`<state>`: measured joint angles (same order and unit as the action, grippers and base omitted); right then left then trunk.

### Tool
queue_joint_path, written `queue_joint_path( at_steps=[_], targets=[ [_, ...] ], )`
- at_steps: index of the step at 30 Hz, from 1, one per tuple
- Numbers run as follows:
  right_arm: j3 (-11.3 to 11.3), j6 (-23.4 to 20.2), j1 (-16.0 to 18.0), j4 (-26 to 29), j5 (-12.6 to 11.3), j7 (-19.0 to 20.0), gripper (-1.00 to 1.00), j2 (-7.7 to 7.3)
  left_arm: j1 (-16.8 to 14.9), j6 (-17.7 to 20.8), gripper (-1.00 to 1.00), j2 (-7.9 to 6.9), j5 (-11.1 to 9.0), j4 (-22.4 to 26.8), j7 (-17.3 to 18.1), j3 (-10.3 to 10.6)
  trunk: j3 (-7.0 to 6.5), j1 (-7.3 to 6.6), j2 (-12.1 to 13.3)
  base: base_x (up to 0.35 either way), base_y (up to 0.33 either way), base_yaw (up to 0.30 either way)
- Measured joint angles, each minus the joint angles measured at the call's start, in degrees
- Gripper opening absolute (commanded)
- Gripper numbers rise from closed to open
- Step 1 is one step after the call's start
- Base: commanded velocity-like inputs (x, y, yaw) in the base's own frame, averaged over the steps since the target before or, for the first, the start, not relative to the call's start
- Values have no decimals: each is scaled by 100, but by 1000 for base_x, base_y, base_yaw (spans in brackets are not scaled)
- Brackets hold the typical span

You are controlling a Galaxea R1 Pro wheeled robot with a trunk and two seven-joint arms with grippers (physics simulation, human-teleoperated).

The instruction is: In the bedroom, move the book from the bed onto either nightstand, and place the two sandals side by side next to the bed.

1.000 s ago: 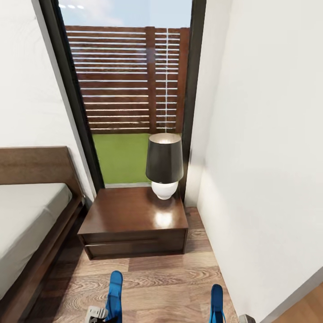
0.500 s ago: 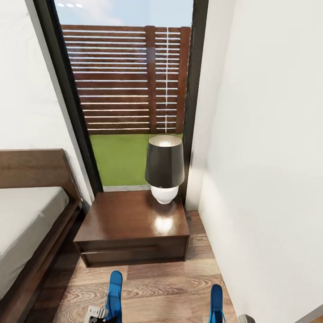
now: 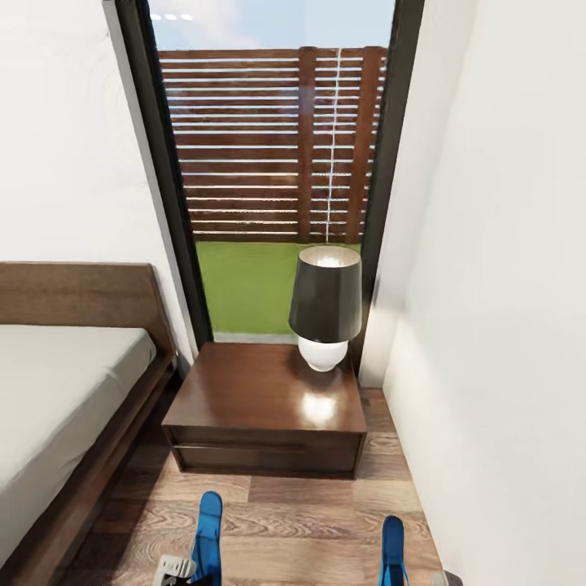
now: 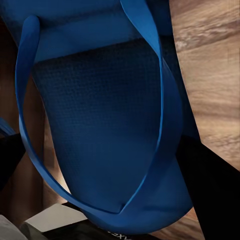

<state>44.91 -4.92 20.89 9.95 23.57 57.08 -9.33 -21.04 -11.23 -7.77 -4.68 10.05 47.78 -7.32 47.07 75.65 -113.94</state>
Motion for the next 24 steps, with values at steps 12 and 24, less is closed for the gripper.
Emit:
queue_joint_path(
  at_steps=[12,24],
  targets=[
    [-3,0,0,-1,2,-1,-100,0,0,-5,-100,5,0,0,0,5,0,0,0,0,-90,269],
    [-2,0,0,-1,0,-1,-100,0,0,-4,-100,5,0,-1,-1,6,0,0,0,0,-1,269]
  ],
)
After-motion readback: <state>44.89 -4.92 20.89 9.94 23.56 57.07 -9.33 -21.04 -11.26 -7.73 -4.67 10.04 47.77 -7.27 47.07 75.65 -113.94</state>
